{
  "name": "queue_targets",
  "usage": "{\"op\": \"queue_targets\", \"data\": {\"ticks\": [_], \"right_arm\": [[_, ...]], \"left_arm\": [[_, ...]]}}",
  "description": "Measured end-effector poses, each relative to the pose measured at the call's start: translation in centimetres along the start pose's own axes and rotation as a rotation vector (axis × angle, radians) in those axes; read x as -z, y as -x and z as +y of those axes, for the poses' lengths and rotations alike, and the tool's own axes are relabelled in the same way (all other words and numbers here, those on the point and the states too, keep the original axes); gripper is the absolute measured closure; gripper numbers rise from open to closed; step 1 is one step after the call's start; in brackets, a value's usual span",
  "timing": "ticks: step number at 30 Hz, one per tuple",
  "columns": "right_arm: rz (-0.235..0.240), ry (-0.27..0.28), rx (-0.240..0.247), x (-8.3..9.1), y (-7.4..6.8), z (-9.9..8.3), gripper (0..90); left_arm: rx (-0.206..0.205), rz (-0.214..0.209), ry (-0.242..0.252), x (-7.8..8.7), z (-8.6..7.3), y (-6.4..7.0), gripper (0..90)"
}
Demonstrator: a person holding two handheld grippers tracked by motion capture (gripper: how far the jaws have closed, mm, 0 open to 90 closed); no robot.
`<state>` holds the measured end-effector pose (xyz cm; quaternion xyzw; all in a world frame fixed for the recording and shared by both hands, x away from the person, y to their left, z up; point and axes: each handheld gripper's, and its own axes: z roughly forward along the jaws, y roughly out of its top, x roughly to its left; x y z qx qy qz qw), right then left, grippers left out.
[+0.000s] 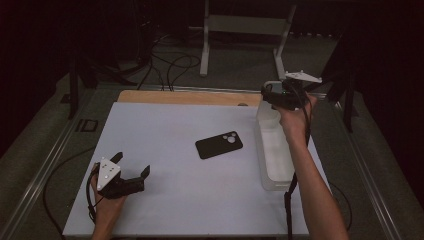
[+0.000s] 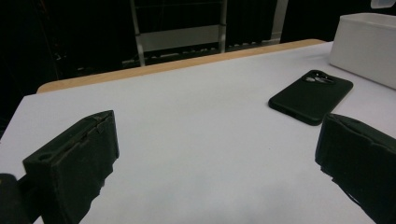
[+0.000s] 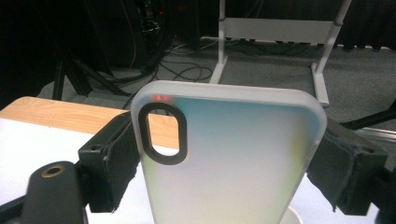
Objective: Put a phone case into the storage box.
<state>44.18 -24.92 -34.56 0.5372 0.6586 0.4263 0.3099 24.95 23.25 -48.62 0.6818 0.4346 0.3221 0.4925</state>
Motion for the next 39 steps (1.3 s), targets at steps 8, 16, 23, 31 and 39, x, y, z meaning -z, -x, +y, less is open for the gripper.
{"op": "queue_targets", "data": {"ticks": [8, 16, 23, 31, 39], "right_arm": [[-0.021, -0.014, -0.003, -0.3, 0.8, -0.4, 17.1], [-0.035, -0.025, 0.002, -0.7, 1.1, -0.6, 17.1], [-0.048, -0.044, -0.005, -1.2, 1.6, -1.1, 17.1], [-0.055, -0.063, -0.028, -2.0, 2.0, -2.0, 17.1], [-0.063, -0.085, -0.041, -2.7, 2.2, -2.8, 17.1]], "left_arm": [[-0.001, 0.003, 0.0, 0.0, 0.0, 0.0, 0.2], [0.003, 0.004, 0.002, 0.1, 0.0, -0.1, 0.2], [0.001, 0.005, 0.001, 0.1, 0.0, 0.0, 0.2], [0.0, 0.004, 0.001, 0.1, 0.0, 0.0, 0.2], [-0.002, 0.004, 0.004, 0.1, 0.0, 0.0, 0.2]]}}
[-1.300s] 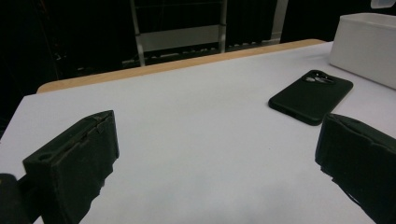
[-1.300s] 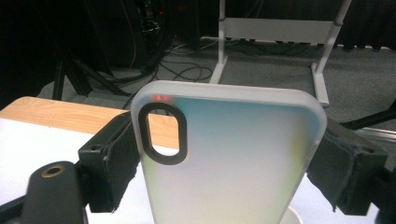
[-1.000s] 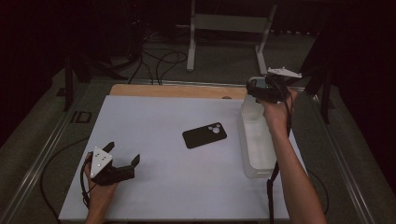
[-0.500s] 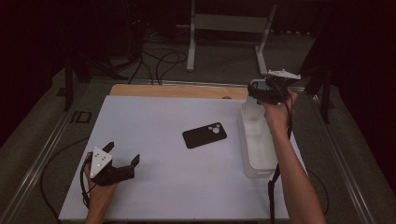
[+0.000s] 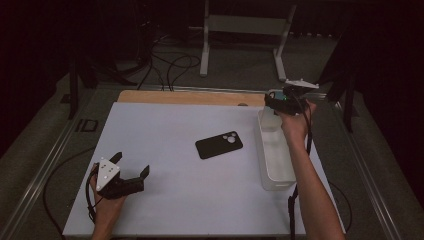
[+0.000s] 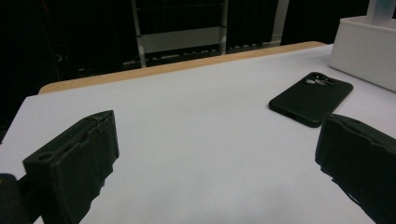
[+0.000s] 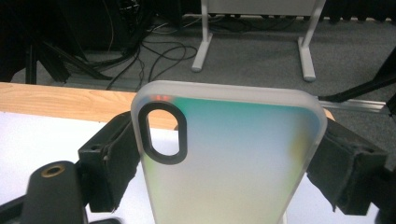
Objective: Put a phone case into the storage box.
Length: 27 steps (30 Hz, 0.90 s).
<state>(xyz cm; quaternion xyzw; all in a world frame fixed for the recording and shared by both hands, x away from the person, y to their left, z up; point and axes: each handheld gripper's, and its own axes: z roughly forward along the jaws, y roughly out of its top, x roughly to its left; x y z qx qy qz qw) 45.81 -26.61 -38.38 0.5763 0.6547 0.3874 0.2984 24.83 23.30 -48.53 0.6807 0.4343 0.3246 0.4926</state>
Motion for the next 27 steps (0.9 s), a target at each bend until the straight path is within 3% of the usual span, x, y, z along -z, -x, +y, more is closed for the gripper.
{"op": "queue_targets", "data": {"ticks": [15, 24, 27], "right_arm": [[-0.013, -0.06, -0.011, -1.9, 0.0, -1.8, 17.1], [-0.029, -0.102, 0.026, -2.8, -0.2, -2.7, 17.1], [-0.029, -0.11, 0.018, -3.0, -0.2, -2.8, 17.1]], "left_arm": [[-0.001, 0.0, -0.001, 0.0, 0.0, 0.0, 0.2], [0.0, 0.0, -0.001, 0.0, 0.0, 0.0, 0.3], [-0.001, 0.0, -0.001, 0.0, 0.0, 0.0, 0.3]]}}
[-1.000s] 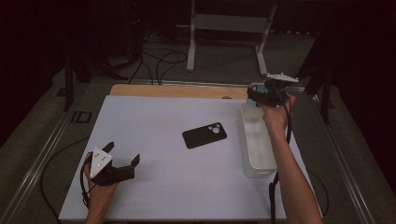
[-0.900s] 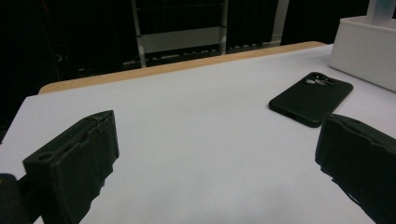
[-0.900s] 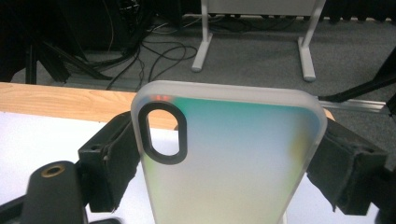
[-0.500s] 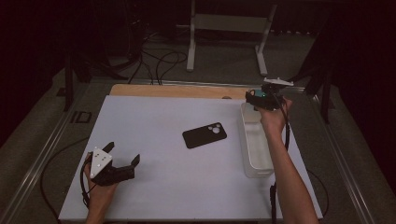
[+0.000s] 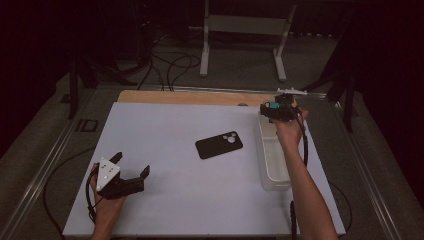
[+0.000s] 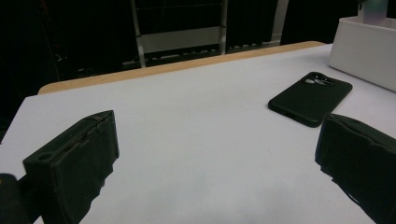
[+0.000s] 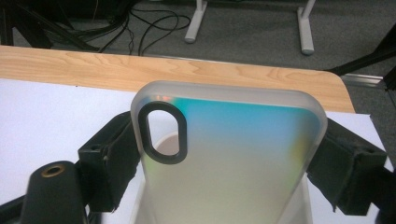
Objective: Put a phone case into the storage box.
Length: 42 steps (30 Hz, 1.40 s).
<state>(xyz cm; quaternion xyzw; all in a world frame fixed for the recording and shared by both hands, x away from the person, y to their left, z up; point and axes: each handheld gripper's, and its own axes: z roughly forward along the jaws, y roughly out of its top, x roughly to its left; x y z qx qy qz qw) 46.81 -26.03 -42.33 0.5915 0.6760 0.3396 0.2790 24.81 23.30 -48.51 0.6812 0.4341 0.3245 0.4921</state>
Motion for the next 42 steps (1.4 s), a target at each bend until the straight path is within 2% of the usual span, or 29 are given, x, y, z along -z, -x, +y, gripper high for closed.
{"op": "queue_targets", "data": {"ticks": [18, 32, 37, 42], "right_arm": [[-0.028, -0.053, -0.009, -1.4, 0.4, -0.8, 16.9], [-0.039, -0.042, -0.024, -1.5, 0.5, -0.9, 16.4], [-0.02, -0.031, -0.071, -1.5, 0.7, -0.7, 9.6], [-0.024, -0.008, -0.073, -0.9, 1.0, -0.6, 9.4]], "left_arm": [[0.001, -0.002, -0.001, 0.0, 0.0, 0.1, 0.3], [-0.001, -0.003, -0.003, -0.1, 0.0, 0.2, 0.3], [0.002, -0.002, -0.003, -0.1, 0.0, 0.1, 0.3], [0.002, 0.0, -0.001, 0.0, 0.0, 0.1, 0.3]]}}
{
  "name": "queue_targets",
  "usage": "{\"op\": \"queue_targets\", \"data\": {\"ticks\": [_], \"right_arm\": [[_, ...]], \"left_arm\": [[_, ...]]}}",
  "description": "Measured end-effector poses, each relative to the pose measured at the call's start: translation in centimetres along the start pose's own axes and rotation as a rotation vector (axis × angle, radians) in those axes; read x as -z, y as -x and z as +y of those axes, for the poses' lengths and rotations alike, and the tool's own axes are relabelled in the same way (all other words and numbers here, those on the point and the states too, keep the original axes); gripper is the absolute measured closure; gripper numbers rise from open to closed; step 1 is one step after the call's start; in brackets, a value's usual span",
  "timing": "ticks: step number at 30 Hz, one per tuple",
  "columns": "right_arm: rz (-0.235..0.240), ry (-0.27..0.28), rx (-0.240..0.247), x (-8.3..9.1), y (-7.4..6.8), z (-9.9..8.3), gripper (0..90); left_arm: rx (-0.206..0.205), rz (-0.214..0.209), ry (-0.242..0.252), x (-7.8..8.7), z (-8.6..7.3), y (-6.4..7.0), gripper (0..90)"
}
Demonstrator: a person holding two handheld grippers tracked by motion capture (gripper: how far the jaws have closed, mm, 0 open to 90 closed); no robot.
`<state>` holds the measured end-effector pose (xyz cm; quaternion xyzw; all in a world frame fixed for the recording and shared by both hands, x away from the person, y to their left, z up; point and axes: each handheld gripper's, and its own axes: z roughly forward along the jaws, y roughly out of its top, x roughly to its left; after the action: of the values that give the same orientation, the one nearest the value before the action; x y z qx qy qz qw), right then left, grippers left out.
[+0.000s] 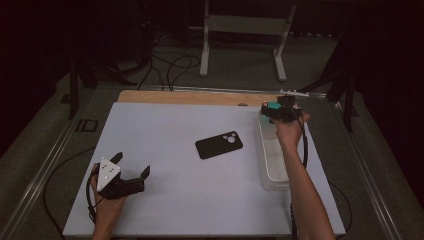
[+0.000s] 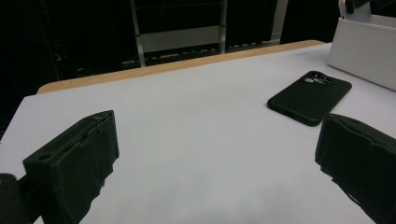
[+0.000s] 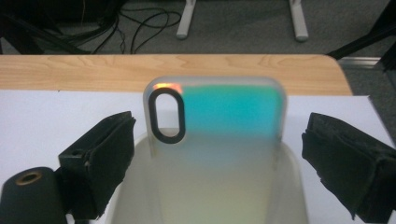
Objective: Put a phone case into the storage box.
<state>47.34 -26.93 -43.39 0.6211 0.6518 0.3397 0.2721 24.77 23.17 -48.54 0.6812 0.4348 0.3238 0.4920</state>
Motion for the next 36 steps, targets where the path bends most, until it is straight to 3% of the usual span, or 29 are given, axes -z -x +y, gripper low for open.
{"op": "queue_targets", "data": {"ticks": [7, 15, 23, 27, 31, 36], "right_arm": [[0.024, 0.042, 0.03, 1.3, -0.2, 0.4, 9.4], [0.116, 0.088, 0.081, 3.6, -1.5, -0.2, 9.4], [0.246, 0.13, 0.108, 7.0, -2.8, -1.7, 9.5], [0.274, 0.129, 0.12, 8.7, -3.5, -3.4, 10.1], [0.286, 0.15, 0.178, 10.3, -4.1, -5.2, 10.1], [0.26, 0.226, 0.241, 12.7, -4.5, -7.2, 10.2]], "left_arm": [[-0.002, -0.001, -0.002, 0.0, 0.0, 0.1, 0.3], [0.001, -0.007, -0.007, 0.0, 0.0, 0.0, 0.3], [0.007, -0.019, -0.025, -0.1, 0.1, -0.2, 0.3], [0.014, -0.023, -0.03, 0.0, 0.3, -0.4, 0.2], [0.02, -0.022, -0.046, 0.0, 0.4, -0.6, 0.2], [0.024, -0.027, -0.048, 0.1, 0.7, -0.6, 0.2]]}}
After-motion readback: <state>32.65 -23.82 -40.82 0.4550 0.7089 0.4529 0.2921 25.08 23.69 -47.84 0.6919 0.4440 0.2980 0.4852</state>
